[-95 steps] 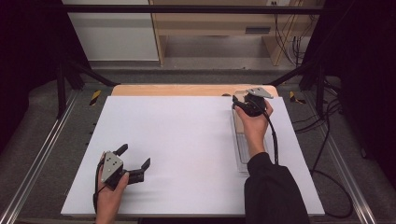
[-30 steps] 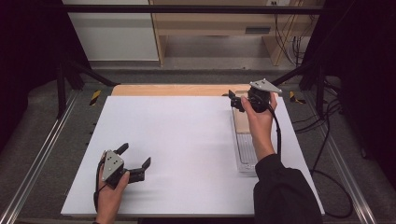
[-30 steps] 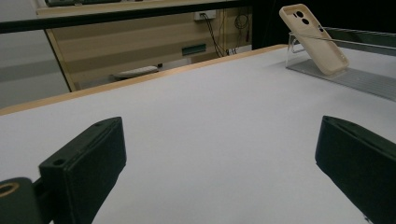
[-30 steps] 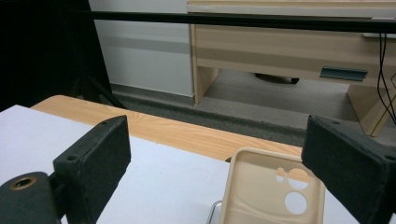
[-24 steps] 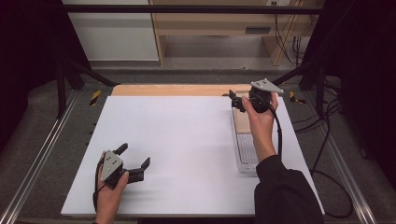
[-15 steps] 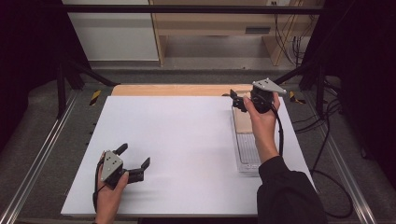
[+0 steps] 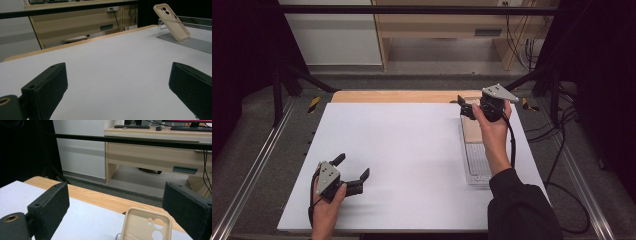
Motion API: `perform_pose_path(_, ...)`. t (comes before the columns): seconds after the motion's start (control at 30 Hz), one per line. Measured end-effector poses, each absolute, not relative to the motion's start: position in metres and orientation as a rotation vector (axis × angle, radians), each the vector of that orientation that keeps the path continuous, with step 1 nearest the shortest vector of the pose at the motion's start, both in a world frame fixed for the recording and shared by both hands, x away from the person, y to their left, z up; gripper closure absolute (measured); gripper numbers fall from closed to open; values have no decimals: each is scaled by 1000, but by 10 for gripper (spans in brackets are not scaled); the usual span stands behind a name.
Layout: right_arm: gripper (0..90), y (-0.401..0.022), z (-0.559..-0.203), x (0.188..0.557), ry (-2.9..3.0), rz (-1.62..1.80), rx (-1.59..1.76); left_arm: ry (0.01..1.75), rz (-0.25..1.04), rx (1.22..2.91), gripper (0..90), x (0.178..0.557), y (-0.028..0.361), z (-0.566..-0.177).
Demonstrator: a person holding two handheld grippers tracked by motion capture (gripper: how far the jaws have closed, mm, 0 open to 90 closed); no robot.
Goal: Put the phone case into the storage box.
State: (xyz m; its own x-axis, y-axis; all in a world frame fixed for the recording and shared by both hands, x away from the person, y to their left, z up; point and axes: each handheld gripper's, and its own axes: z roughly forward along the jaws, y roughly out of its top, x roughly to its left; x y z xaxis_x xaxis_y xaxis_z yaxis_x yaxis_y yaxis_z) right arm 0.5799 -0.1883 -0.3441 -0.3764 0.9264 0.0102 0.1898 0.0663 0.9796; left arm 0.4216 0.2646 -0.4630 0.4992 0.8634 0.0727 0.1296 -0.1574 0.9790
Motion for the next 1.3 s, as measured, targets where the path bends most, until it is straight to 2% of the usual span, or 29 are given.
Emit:
perform_pose_path(0.33,75,-189,-341,576,1669,1359,1110,892,813,1591,20,420,277,-460)
perform_pose_path(0.77,73,-194,-338,573,1657,1372,1106,878,797,1596,20,416,273,-460)
perform_pose_path(1.3,70,-217,-331,560,1643,1379,1088,899,803,1571,20,406,289,-458)
